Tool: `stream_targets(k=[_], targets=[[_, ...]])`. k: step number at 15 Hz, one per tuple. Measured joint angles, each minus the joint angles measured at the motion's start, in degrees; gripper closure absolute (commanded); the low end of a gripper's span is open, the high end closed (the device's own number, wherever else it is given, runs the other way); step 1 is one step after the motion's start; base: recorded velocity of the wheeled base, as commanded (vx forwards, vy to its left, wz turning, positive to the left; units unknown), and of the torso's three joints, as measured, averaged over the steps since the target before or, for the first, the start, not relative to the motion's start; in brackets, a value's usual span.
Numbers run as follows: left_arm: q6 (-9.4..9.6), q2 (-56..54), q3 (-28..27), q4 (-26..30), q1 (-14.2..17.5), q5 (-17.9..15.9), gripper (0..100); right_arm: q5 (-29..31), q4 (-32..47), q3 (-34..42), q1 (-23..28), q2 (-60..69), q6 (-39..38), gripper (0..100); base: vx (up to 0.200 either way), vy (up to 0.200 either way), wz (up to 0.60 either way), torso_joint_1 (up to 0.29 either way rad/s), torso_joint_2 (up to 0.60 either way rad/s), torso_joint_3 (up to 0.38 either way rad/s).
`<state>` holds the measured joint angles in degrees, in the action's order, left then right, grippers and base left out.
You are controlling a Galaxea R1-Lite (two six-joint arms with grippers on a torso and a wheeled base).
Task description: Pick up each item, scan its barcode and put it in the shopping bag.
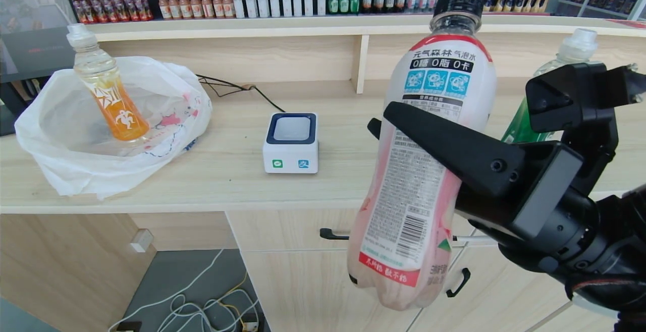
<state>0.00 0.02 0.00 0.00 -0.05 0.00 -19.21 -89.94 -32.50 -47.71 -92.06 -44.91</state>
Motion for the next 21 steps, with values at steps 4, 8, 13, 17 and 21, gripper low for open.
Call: stream_targets(k=[4,8,13,17,21], targets=[[0.00,0.0,0.0,0.0,0.0,0.0,0,-2.5,0.0,0.4,0.1,0.0,0.0,100,0.000,0.000,0.00,0.000,0.00,0.000],[0.00,0.0,0.0,0.0,0.0,0.0,0,-2.7,0.0,-0.1,0.1,-0.2,0.6,100,0.000,0.000,0.00,0.000,0.00,0.000],[0.00,0.0,0.0,0.0,0.0,0.0,0,-0.5,0.1,1.2,2.8,-0.1,6.4,100,0.000,0.000,0.00,0.000,0.00,0.000],[0.00,0.0,0.0,0.0,0.0,0.0,0,0.6,0.0,2.0,5.2,1.0,12.4,100,0.000,0.000,0.00,0.000,0.00,0.000],[0.00,0.0,0.0,0.0,0.0,0.0,0,5.1,0.0,3.0,7.3,1.2,19.4,100,0.000,0.000,0.00,0.000,0.00,0.000]])
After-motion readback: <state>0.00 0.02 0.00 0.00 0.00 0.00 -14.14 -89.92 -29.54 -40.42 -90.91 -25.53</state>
